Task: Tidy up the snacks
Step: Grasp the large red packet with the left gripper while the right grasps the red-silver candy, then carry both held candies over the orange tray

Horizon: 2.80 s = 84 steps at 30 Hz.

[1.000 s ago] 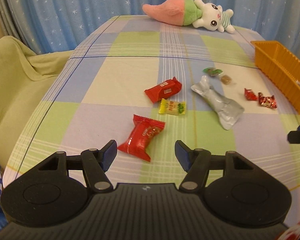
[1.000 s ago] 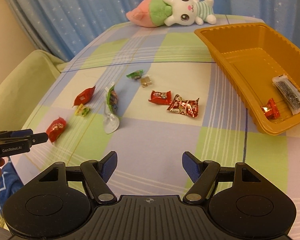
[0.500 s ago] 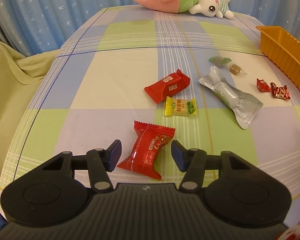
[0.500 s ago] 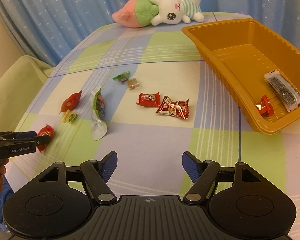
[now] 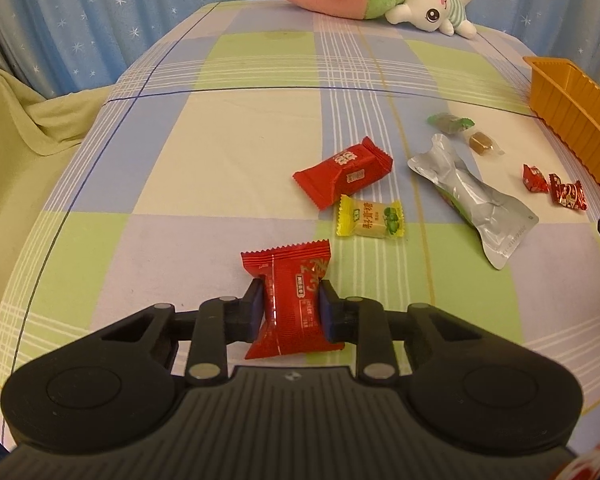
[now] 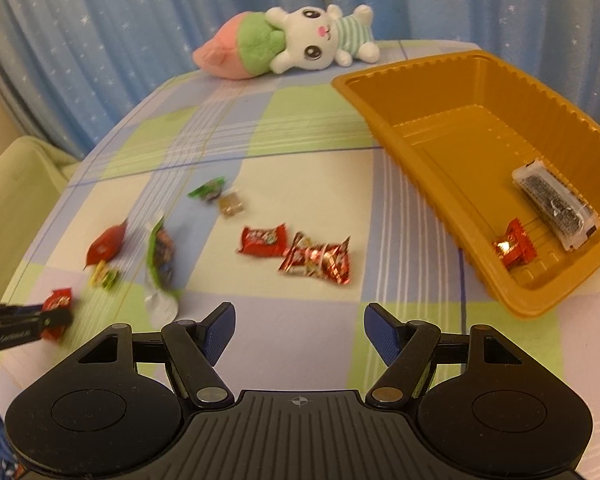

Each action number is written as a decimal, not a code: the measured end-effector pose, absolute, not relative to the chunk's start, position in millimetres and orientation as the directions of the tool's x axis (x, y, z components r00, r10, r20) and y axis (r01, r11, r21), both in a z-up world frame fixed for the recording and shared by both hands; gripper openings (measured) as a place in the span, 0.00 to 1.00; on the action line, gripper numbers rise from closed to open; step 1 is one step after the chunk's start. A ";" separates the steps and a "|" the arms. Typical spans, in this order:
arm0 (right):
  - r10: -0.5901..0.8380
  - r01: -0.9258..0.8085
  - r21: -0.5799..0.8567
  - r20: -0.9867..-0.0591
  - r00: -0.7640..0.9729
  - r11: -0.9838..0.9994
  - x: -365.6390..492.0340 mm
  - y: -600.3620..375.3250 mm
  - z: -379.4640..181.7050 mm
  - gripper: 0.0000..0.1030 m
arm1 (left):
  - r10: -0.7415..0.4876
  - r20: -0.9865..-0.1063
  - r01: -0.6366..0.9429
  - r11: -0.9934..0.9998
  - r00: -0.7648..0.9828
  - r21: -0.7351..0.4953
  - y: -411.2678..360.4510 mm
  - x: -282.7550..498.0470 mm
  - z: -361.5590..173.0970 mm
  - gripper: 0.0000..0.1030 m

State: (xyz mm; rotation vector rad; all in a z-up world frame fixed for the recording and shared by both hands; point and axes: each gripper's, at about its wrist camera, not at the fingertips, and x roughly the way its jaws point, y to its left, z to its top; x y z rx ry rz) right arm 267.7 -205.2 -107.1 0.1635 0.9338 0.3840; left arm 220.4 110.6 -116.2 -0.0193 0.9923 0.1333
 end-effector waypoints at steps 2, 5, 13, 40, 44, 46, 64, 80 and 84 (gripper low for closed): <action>0.376 -0.238 0.292 -0.751 0.543 0.926 272.7 -205.4 -108.0 0.70 | 0.108 -0.834 -0.129 0.991 0.542 0.045 112.9 220.7 -114.6 0.24; 0.360 -0.230 0.278 -0.749 0.556 0.933 279.3 -203.9 -108.5 0.70 | 0.113 -0.829 -0.143 0.989 0.547 0.040 117.0 221.0 -110.5 0.24; 0.306 -0.223 0.213 -0.750 0.587 0.951 297.2 -192.5 -114.0 0.61 | 0.136 -0.820 -0.179 0.983 0.557 0.041 126.9 224.4 -102.7 0.24; 0.288 -0.240 0.176 -0.752 0.593 0.955 311.4 -176.3 -132.1 0.33 | 0.149 -0.823 -0.203 0.978 0.549 0.042 135.1 229.5 -102.8 0.24; 0.296 -0.249 0.180 -0.752 0.589 0.952 307.4 -176.7 -131.7 0.31 | 0.147 -0.821 -0.197 0.979 0.552 0.043 132.8 227.3 -100.5 0.24; 0.301 -0.250 0.186 -0.752 0.586 0.950 305.5 -177.5 -131.3 0.31 | 0.147 -0.820 -0.195 0.980 0.553 0.044 132.2 225.8 -99.3 0.24; 0.366 -0.273 0.249 -0.719 0.591 0.929 274.5 -197.3 -103.1 0.31 | 0.059 -0.800 -0.091 0.996 0.597 0.005 87.0 218.4 -78.1 0.24; 0.383 -0.242 0.299 -0.650 0.656 0.923 246.0 -263.4 -61.2 0.31 | -0.143 -0.748 0.171 0.984 0.648 -0.040 -37.2 239.5 -48.3 0.24; 0.361 -0.211 0.301 -0.639 0.679 0.930 247.4 -289.5 -54.4 0.31 | -0.191 -0.731 0.235 0.971 0.655 -0.043 -74.8 251.4 -41.7 0.24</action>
